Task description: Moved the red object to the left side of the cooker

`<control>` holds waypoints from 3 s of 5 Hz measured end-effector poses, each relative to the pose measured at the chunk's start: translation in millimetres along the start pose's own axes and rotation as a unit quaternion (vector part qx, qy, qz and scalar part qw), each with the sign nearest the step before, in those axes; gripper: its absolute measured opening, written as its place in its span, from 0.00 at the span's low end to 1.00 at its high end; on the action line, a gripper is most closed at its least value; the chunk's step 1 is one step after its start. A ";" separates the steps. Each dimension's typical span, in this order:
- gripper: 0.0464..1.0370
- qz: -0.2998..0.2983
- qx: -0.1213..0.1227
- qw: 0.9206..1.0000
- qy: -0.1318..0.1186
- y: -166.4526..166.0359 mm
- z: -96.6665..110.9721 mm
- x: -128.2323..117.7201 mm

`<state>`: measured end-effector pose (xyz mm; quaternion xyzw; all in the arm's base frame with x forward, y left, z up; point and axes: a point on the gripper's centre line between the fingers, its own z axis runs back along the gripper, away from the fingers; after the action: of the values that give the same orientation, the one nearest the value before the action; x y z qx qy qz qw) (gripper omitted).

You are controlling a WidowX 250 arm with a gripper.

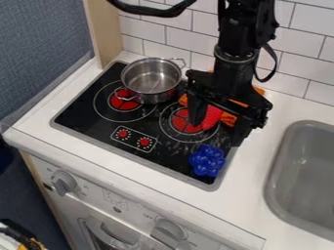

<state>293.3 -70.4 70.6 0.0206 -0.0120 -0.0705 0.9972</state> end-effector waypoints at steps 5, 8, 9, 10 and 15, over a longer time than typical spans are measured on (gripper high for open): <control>0.96 0.085 0.018 0.994 0.059 47.7 -53.5 44.9; 0.66 0.089 0.023 0.993 0.075 49.5 -66.2 50.9; 0.38 0.091 0.024 0.993 0.076 49.8 -67.0 53.9; 0.33 0.092 0.024 0.993 0.076 49.9 -67.1 56.2; 0.33 0.103 0.011 0.995 -0.011 85.1 -8.2 21.8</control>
<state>327.0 11.0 66.4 0.0293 -0.0259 0.0328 0.9987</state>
